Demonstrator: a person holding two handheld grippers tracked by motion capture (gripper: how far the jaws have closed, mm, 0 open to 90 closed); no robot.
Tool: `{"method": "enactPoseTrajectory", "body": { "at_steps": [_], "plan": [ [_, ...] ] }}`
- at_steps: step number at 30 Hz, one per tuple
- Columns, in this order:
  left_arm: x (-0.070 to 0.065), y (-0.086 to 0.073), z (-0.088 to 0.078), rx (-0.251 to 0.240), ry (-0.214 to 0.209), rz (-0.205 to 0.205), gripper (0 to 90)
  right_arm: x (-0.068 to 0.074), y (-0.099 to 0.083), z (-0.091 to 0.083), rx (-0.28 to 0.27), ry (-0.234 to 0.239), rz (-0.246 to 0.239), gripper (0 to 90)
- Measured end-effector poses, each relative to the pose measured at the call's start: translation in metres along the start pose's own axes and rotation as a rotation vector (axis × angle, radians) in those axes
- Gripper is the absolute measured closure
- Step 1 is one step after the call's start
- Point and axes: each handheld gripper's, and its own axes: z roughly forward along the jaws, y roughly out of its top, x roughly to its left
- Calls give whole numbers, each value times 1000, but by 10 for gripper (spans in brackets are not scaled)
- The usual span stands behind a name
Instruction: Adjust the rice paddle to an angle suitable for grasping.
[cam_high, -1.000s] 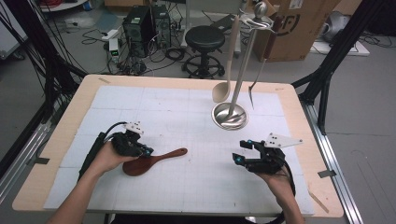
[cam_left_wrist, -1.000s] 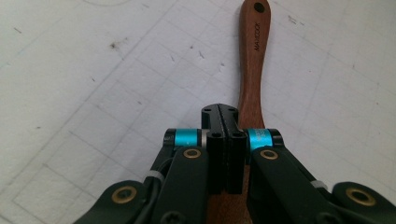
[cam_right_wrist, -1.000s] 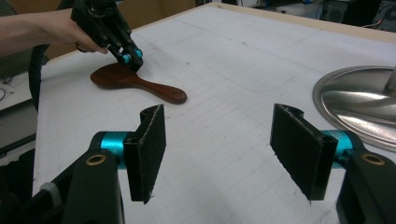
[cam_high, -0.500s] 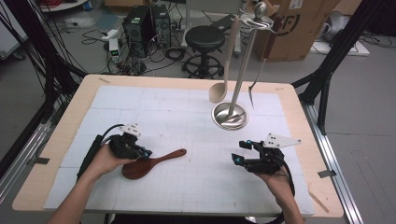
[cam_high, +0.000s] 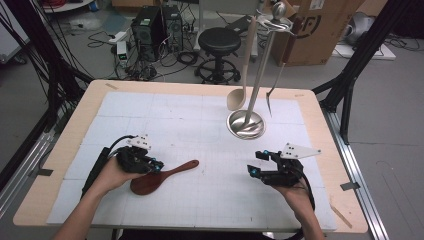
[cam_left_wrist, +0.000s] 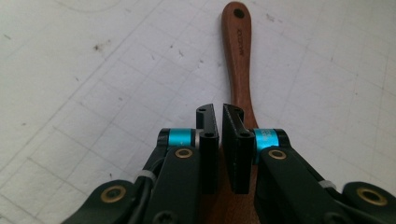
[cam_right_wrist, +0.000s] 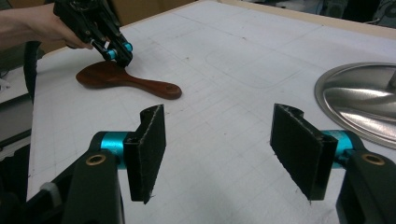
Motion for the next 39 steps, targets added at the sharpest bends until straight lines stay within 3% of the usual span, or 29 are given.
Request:
{"method": "enactPoseTrajectory", "body": {
  "at_steps": [10, 16, 26, 39],
  "plan": [
    [-11, 9, 8, -23, -22, 44, 728, 1, 0, 4, 13, 4, -4, 353],
    [-15, 12, 17, -24, -25, 50, 682, 2, -1, 4, 17, 0, -4, 351],
    [-19, 16, 31, 9, 2, 71, 621, 3, -2, 7, 34, -3, -13, 348],
    [-21, 19, 41, 54, 27, 61, 674, 5, -3, 9, 40, 1, -17, 345]
  ]
}}
